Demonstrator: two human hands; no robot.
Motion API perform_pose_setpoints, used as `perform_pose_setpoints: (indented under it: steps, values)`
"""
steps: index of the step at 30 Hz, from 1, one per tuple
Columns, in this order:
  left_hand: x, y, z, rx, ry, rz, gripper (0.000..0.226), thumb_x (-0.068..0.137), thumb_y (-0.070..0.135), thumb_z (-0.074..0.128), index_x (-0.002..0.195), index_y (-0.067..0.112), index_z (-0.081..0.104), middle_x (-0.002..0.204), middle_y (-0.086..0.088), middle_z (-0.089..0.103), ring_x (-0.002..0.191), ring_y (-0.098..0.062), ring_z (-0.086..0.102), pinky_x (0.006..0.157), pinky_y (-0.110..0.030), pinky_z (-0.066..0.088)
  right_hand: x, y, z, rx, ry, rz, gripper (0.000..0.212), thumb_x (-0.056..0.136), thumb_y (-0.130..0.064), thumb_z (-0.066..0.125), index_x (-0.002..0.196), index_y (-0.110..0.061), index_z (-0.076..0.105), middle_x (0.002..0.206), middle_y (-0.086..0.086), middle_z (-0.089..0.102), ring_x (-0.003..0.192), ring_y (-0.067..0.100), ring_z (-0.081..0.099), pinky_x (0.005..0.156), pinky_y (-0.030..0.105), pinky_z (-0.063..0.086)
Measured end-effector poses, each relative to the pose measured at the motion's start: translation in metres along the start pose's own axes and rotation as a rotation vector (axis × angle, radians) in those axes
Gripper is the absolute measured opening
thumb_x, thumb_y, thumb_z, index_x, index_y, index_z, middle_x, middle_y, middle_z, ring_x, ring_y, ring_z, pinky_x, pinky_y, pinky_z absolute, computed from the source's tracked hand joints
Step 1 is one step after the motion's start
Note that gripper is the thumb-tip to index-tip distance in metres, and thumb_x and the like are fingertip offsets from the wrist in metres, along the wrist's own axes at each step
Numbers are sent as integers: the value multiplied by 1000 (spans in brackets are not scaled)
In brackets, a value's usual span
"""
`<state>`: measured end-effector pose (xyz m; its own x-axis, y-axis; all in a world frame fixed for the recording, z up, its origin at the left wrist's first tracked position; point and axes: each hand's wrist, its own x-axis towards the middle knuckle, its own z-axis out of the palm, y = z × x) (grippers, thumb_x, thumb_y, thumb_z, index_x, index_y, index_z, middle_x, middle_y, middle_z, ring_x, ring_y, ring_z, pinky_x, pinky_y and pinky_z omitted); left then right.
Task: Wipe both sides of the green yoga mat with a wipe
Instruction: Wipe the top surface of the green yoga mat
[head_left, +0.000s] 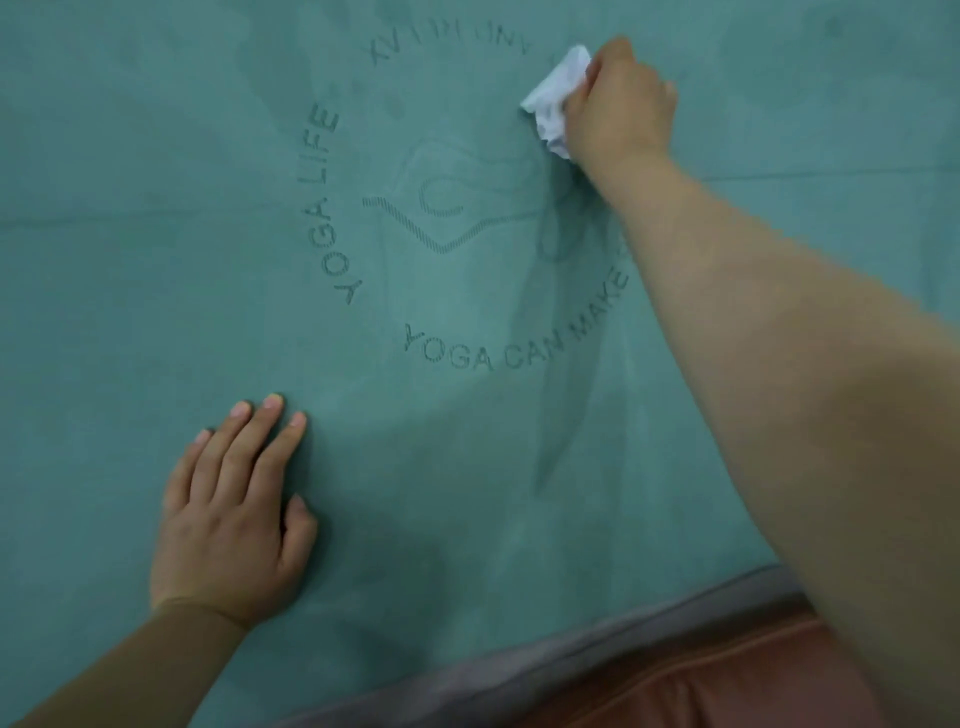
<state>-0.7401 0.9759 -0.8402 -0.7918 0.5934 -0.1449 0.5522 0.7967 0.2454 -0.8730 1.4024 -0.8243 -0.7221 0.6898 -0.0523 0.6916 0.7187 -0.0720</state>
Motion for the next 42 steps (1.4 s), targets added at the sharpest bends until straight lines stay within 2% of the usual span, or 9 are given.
perform_pose_setpoints:
  steps: [4, 10, 14, 17, 22, 28, 33, 37, 42]
  values:
    - [-1, 1, 0, -1, 4, -8, 66, 81, 29, 38, 140, 4, 51, 151, -15, 43, 141, -34, 35, 121, -43, 15, -37, 36, 13, 16, 99, 165, 29, 91, -19, 37, 118, -12, 47, 107, 8, 67, 102, 30, 60, 86, 36, 34]
    - [-2, 3, 0, 0, 14, -21, 68, 80, 30, 36, 142, 5, 48, 151, -15, 42, 142, -35, 32, 120, -45, 15, -197, 133, 14, 105, 134, 354, 21, 88, -22, 46, 100, -5, 53, 89, 19, 67, 84, 38, 61, 81, 40, 37]
    - [-2, 5, 1, -7, 39, -30, 67, 80, 30, 37, 142, 6, 47, 152, -15, 40, 143, -36, 31, 120, -45, 14, -277, 165, 20, 191, 134, 482, 15, 80, -19, 53, 90, -8, 53, 79, 16, 67, 75, 37, 60, 80, 40, 37]
    - [-3, 7, 2, 7, 41, -42, 66, 79, 29, 38, 140, 4, 48, 150, -18, 41, 141, -39, 33, 120, -42, 13, -281, 173, 25, 218, 142, 455, 19, 74, -23, 48, 83, -7, 52, 72, 15, 64, 67, 35, 58, 73, 38, 33]
    - [10, 31, -4, -86, 41, -137, 64, 78, 29, 38, 131, -4, 50, 142, -24, 43, 133, -42, 38, 113, -52, 25, -280, 182, 37, 243, 211, 362, 16, 69, -23, 46, 72, -8, 51, 58, 11, 56, 54, 33, 53, 62, 37, 26]
    - [93, 167, 11, -280, -65, 231, 64, 83, 25, 41, 142, 1, 43, 152, -15, 39, 144, -32, 30, 122, -37, 17, -280, 187, 37, 316, 189, 348, 13, 70, -24, 46, 70, -11, 48, 55, 5, 52, 53, 30, 50, 62, 38, 27]
    - [219, 288, 25, -199, -80, 333, 71, 84, 25, 40, 151, 4, 30, 161, -12, 25, 150, -28, 18, 123, -41, 9, -280, 188, 31, 332, 186, 322, 11, 69, -21, 49, 68, -11, 48, 53, 6, 49, 52, 30, 48, 61, 38, 28]
    - [262, 288, 39, -55, -35, 179, 68, 93, 30, 39, 156, 11, 20, 165, -4, 14, 152, -21, 7, 123, -35, -1, -281, 189, 28, 356, 207, 321, 12, 70, -21, 48, 65, -10, 47, 51, 5, 45, 50, 29, 44, 60, 37, 30]
    - [259, 281, 45, -41, -5, 218, 69, 88, 29, 34, 155, 13, 26, 164, -4, 19, 152, -21, 11, 123, -35, 1, -288, 187, 13, 274, 88, 337, 9, 73, -20, 53, 68, -13, 53, 54, 4, 51, 54, 28, 49, 62, 36, 29]
